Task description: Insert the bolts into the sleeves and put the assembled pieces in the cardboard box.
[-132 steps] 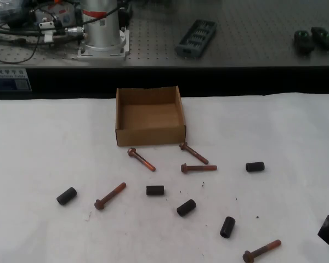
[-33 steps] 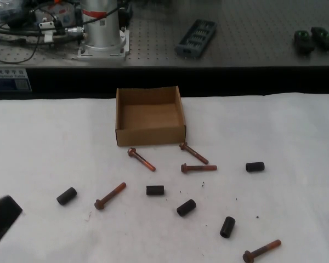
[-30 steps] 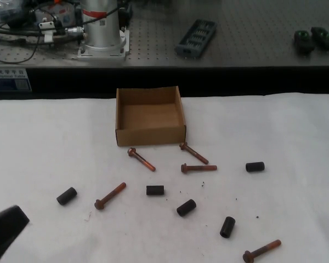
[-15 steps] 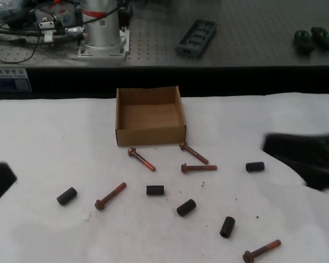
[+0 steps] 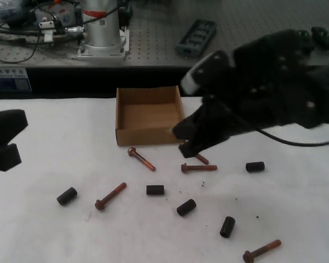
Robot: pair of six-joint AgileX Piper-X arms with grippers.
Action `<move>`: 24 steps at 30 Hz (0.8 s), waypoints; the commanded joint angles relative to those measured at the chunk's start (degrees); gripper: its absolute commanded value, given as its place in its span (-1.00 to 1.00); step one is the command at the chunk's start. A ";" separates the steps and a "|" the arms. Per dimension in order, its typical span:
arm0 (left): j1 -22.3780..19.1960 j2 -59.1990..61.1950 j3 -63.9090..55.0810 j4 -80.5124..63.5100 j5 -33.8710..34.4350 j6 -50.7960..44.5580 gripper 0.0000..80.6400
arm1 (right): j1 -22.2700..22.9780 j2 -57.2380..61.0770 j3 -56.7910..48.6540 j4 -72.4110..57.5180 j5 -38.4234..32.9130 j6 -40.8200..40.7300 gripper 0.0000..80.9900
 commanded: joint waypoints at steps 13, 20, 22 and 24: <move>-0.13 0.48 -0.72 10.85 -6.36 1.41 -0.99 | 5.45 15.00 -16.96 6.17 9.12 -4.51 -0.40; -0.13 0.48 -0.72 11.10 -6.08 1.41 -0.99 | 5.99 20.51 -24.78 12.17 11.83 -4.16 -0.40; -0.13 0.48 -0.72 11.08 -5.84 1.41 -0.99 | 5.99 21.78 -27.69 14.88 11.82 -4.17 -0.40; -0.13 0.48 -0.72 11.23 -5.68 1.41 -0.99 | 5.99 23.12 -30.84 17.50 12.91 -4.51 -0.40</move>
